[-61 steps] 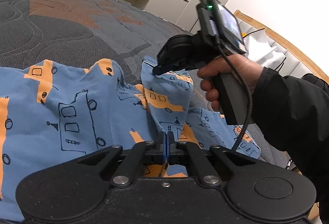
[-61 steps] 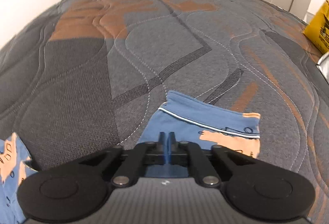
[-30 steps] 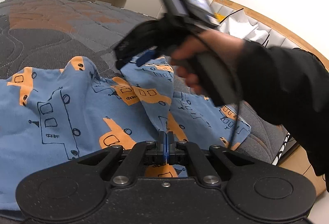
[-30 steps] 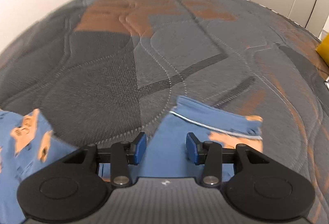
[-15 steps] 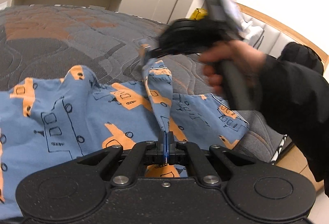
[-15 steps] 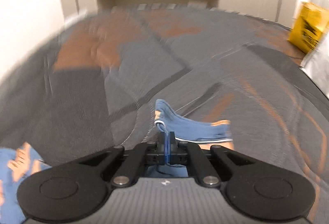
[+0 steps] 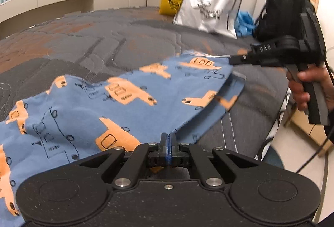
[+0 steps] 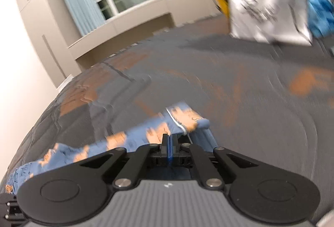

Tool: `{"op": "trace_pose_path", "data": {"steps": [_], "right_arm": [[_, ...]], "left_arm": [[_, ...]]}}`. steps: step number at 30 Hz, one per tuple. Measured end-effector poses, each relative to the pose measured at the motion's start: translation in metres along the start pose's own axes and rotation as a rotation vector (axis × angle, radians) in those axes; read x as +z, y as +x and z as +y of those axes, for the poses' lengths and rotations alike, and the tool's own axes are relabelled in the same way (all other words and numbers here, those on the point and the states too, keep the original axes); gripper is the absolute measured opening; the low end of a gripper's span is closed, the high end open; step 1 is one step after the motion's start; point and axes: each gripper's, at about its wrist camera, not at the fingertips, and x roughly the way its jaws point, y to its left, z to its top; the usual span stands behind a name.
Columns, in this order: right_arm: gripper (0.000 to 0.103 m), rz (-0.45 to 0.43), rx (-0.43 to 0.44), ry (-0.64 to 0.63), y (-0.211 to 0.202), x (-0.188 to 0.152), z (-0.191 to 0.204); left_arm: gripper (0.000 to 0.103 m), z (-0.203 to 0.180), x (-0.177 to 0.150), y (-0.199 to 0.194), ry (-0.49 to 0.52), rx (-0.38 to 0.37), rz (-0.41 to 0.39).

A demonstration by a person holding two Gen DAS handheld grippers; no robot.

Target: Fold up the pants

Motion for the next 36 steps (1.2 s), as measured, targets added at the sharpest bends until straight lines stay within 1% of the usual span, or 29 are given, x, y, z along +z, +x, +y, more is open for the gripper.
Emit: {"op": "trace_pose_path", "data": {"steps": [3, 5, 6, 7, 8, 9, 10, 11, 12, 13, 14, 15, 17, 18, 19, 21, 23, 26, 31, 33, 36], "right_arm": [[0.000, -0.005, 0.018, 0.080, 0.000, -0.027, -0.023], [0.000, -0.019, 0.047, 0.089, -0.001, -0.039, -0.028], [0.003, -0.018, 0.063, 0.084, -0.001, -0.043, -0.030], [0.005, -0.024, 0.072, 0.081, -0.003, -0.047, -0.030], [0.008, -0.035, 0.073, 0.079, -0.004, -0.049, -0.032], [0.015, -0.040, 0.069, 0.073, -0.003, -0.049, -0.032], [0.020, -0.048, 0.067, 0.067, -0.002, -0.048, -0.031], [0.032, -0.060, 0.062, 0.058, -0.002, -0.047, -0.030], [0.043, -0.078, 0.050, 0.048, -0.003, -0.045, -0.030], [0.044, -0.092, 0.042, 0.041, -0.002, -0.044, -0.028], [0.045, -0.099, 0.043, 0.036, -0.002, -0.042, -0.027], [0.047, -0.100, 0.041, 0.037, -0.001, -0.039, -0.028], [0.047, -0.104, 0.029, 0.034, 0.000, -0.036, -0.027], [0.048, -0.107, 0.020, 0.028, 0.000, -0.034, -0.026], [0.048, -0.110, 0.013, 0.025, 0.000, -0.033, -0.025], [0.052, -0.116, 0.004, 0.018, -0.001, -0.032, -0.026], [0.054, -0.121, -0.011, 0.009, -0.003, -0.032, -0.026], [0.055, -0.115, -0.009, 0.015, -0.003, -0.032, -0.031], [0.057, -0.106, -0.003, 0.005, -0.001, -0.031, -0.034], [0.060, -0.106, 0.003, 0.004, -0.001, -0.032, -0.035], [0.061, -0.113, 0.015, -0.005, -0.001, -0.035, -0.037]], "left_arm": [[0.000, -0.001, -0.004, 0.002, 0.026, -0.002, 0.021], [0.002, 0.000, -0.004, 0.001, 0.052, -0.039, 0.039], [0.011, 0.003, -0.002, 0.000, 0.051, -0.059, 0.040], [0.019, 0.003, -0.001, -0.002, 0.038, -0.067, 0.038], [0.033, 0.004, 0.001, -0.001, 0.022, -0.076, 0.042], [0.043, 0.004, 0.005, 0.001, 0.014, -0.078, 0.046], [0.047, 0.001, 0.008, 0.003, 0.012, -0.072, 0.045], [0.053, -0.001, 0.015, 0.006, 0.014, -0.061, 0.038], [0.061, -0.003, 0.021, 0.010, 0.017, -0.053, 0.026], [0.067, -0.005, 0.029, 0.014, 0.014, -0.044, 0.005], [0.080, -0.005, 0.039, 0.020, 0.006, -0.035, -0.022], [0.088, -0.005, 0.048, 0.025, -0.006, -0.027, -0.046], [0.092, 0.000, 0.069, 0.042, -0.049, -0.019, -0.072], [0.093, 0.004, 0.081, 0.052, -0.073, -0.022, -0.073], [0.093, 0.007, 0.092, 0.063, -0.091, -0.026, -0.069], [0.098, 0.012, 0.113, 0.085, -0.118, -0.026, -0.052], [0.099, 0.018, 0.132, 0.106, -0.145, -0.034, -0.029], [0.099, 0.019, 0.151, 0.133, -0.139, -0.064, -0.005], [0.099, 0.022, 0.169, 0.176, -0.162, -0.137, 0.052], [0.099, 0.022, 0.172, 0.189, -0.170, -0.165, 0.058], [0.097, 0.019, 0.174, 0.203, -0.152, -0.212, 0.059]]}}
